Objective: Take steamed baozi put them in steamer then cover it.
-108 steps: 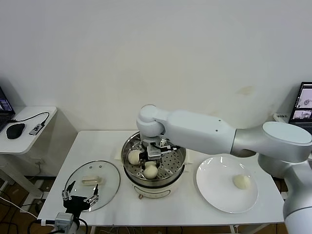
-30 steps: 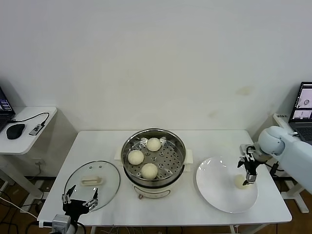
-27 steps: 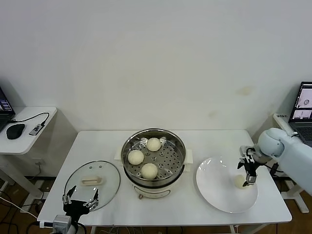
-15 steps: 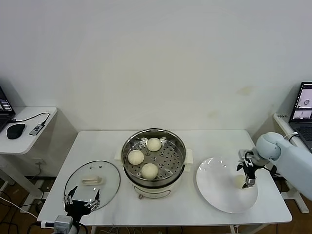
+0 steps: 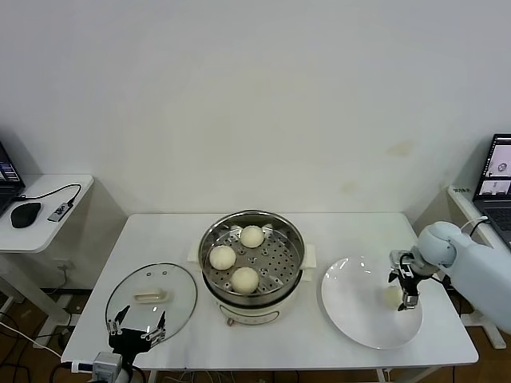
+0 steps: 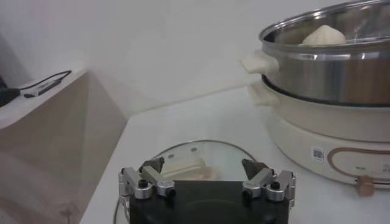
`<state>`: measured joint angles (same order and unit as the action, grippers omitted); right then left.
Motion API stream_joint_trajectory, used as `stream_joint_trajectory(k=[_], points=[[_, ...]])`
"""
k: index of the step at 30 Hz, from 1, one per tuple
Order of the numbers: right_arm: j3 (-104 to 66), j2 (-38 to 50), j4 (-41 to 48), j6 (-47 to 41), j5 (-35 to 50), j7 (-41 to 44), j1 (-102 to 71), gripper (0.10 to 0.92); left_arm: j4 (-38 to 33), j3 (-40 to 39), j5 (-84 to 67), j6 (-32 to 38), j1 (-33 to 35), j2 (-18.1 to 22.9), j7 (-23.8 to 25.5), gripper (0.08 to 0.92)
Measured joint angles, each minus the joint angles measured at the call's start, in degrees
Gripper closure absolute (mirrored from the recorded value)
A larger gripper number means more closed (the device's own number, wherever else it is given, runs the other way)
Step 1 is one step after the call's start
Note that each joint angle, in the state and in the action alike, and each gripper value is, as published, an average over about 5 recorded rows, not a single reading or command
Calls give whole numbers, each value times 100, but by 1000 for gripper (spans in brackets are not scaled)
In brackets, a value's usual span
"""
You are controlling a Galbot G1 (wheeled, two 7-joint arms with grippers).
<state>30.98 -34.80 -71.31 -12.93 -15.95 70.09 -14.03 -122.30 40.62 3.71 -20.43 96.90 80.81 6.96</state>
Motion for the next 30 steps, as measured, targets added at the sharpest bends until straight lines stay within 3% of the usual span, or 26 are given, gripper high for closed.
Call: stream_joint_trajectory(k=[10,21,30], points=[[-59,-19,61,19,-73,-36,-78,224,86,-18,-6,2,-60,5,8,177],[-94,-32,57,-25,-56,-42,-93,478,119,-70,3,2,-102,25,10,177],[168,236,-236,-165,206,5,232,491,200,-128,19,2,-204,1,16,177]])
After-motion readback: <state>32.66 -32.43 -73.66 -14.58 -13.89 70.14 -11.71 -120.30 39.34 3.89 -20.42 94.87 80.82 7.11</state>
